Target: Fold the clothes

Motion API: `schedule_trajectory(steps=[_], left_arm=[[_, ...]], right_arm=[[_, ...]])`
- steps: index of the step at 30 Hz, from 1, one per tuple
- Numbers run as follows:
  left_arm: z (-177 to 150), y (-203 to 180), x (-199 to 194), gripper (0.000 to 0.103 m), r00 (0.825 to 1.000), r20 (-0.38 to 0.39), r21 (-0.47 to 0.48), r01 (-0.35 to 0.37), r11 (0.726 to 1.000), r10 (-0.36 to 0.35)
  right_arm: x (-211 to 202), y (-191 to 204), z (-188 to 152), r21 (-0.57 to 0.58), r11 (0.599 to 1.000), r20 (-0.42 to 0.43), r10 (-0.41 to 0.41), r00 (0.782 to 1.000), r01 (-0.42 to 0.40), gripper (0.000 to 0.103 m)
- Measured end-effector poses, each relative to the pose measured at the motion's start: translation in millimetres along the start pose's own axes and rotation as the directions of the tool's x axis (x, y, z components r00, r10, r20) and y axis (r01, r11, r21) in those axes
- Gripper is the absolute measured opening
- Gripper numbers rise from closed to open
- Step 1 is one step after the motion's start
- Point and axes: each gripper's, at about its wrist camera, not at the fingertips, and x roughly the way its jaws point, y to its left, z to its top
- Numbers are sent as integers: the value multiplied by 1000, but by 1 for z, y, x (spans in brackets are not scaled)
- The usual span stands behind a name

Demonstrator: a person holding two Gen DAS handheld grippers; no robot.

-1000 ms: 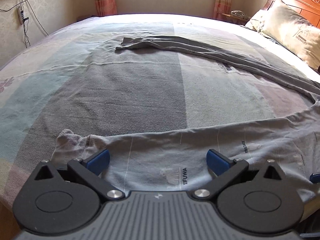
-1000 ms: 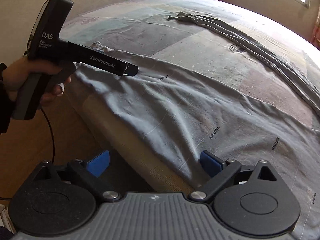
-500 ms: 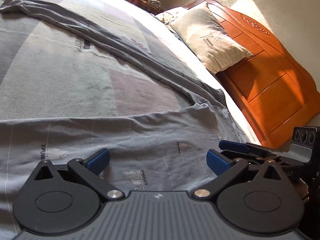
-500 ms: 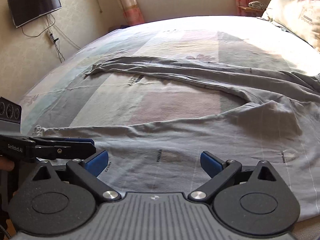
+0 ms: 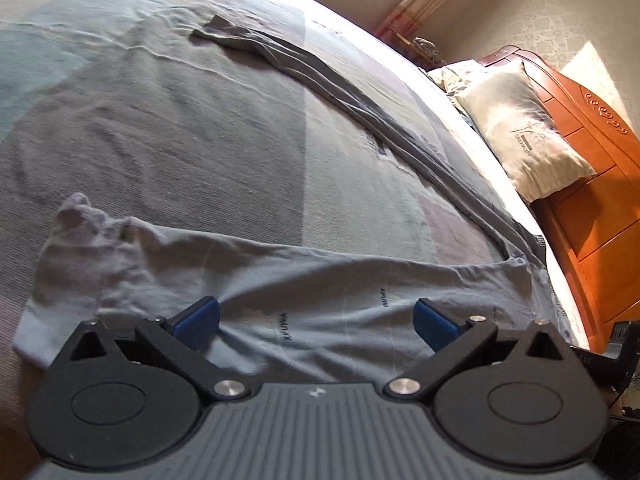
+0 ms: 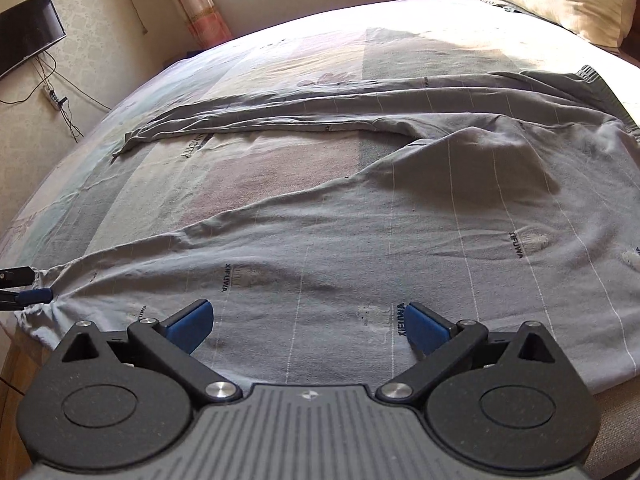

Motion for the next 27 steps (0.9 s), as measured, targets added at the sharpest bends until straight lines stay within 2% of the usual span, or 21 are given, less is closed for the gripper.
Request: schedule_trajectory(steps=[3, 6, 8, 9, 11, 12, 14, 15, 16, 19, 22, 27], left_arm=[[0, -2, -5, 102, 983, 14, 58, -183, 981, 183], [-8, -27, -7, 102, 972, 60, 174, -236, 956, 229], [-20, -57, -4, 102, 946, 123, 339, -323, 884, 299], [-26, -69, 2, 102, 932, 152, 399, -362, 843, 329], [-33, -88, 13, 102, 915, 186, 484, -403, 776, 359], [-33, -96, 20, 102, 915, 180, 499, -400, 769, 360], [-31, -100, 30, 102, 926, 151, 466, -375, 801, 345], [-28, -100, 37, 102, 934, 130, 434, -355, 828, 333], [-26, -100, 44, 102, 935, 116, 406, -353, 843, 336], [-21, -95, 59, 103, 919, 100, 359, -391, 848, 381], [-16, -93, 57, 103, 918, 105, 336, -394, 855, 381], [-8, -91, 56, 103, 917, 114, 298, -398, 868, 382]], right_arm=[[1, 8, 0, -41, 999, -5, -27, 1000, 27, 103], [2, 17, 2, -73, 996, -8, -57, 998, 56, 103], [3, 23, 3, -94, 993, -9, -76, 997, 75, 103], [3, 26, 4, -105, 991, -10, -86, 996, 85, 103], [4, 38, 13, -125, 990, 14, -64, 998, 66, 103], [7, 46, 19, -139, 989, 19, -57, 998, 59, 103], [16, 63, 32, -170, 984, 16, -55, 998, 57, 103], [24, 72, 36, -188, 980, 7, -58, 998, 58, 103], [33, 82, 40, -209, 976, -9, -63, 998, 60, 103], [64, 104, 42, -265, 961, -42, -97, 994, 82, 103], [89, 115, 40, -307, 942, -32, -150, 988, 133, 103], [106, 114, 58, -265, 952, -15, -162, 987, 152, 103]])
